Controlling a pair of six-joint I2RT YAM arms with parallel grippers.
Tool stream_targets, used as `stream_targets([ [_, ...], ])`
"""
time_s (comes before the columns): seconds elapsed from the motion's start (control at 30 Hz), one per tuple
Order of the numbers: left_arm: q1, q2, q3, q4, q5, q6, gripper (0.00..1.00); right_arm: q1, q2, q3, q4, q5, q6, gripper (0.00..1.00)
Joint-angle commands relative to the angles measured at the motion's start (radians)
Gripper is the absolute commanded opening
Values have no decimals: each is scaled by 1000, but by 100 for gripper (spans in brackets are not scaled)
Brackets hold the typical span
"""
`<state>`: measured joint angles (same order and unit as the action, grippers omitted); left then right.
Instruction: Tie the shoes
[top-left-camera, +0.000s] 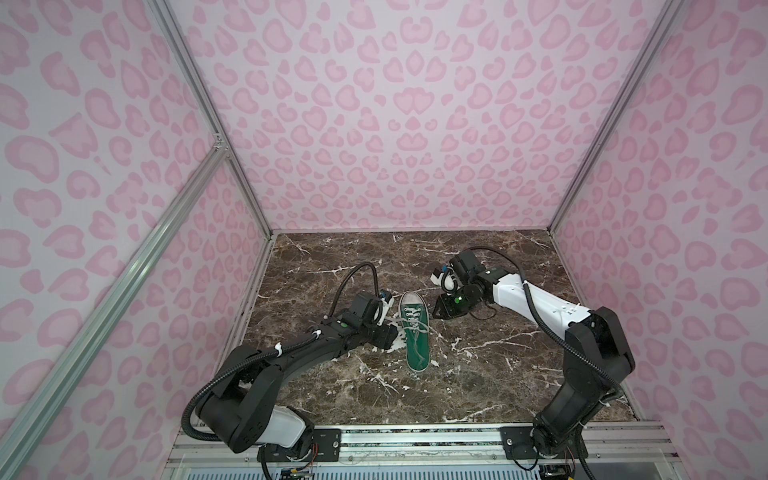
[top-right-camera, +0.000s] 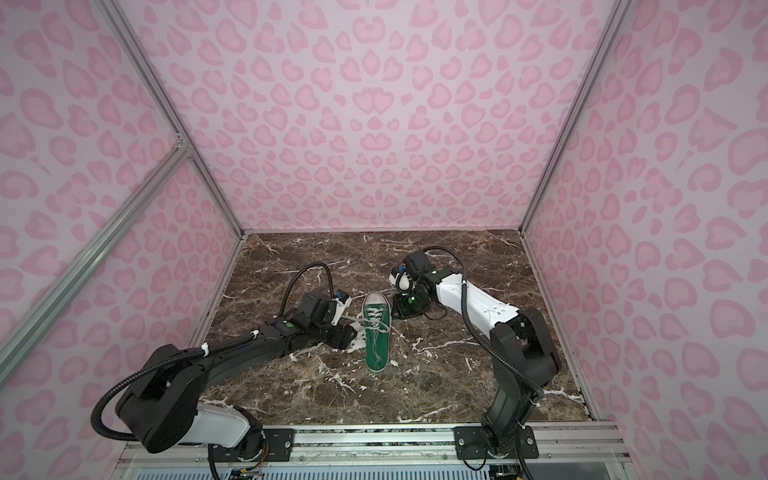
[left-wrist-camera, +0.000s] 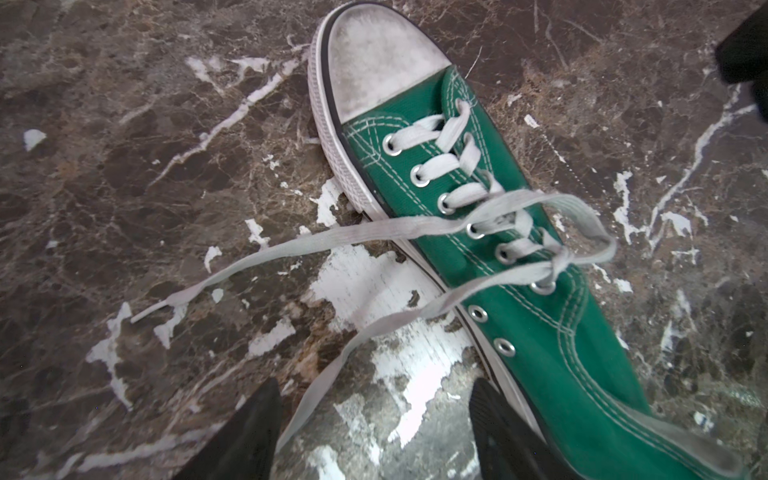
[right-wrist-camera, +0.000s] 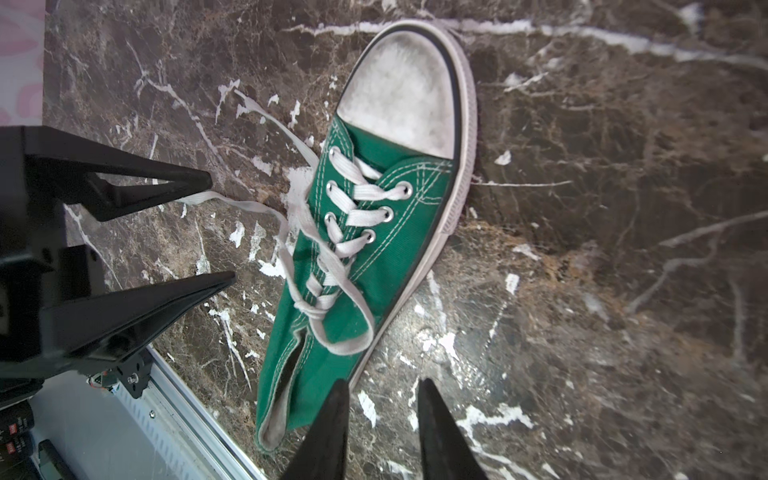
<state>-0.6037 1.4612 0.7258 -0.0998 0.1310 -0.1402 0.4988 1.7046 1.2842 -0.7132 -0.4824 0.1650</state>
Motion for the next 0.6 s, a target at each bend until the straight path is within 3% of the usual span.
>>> stream_targets([
  [0.0,0,31,5,75,11,-4,73,-8,-9,-12,-28,-14,-15,31],
  [0.23,-1,105,28,45,-83,-32,68,-20,-19,-24,-22,-25,-3,30],
  [0.57,-5,146,-6,137,23,6,60,-20,-25,-23,-21,-17,18,30],
])
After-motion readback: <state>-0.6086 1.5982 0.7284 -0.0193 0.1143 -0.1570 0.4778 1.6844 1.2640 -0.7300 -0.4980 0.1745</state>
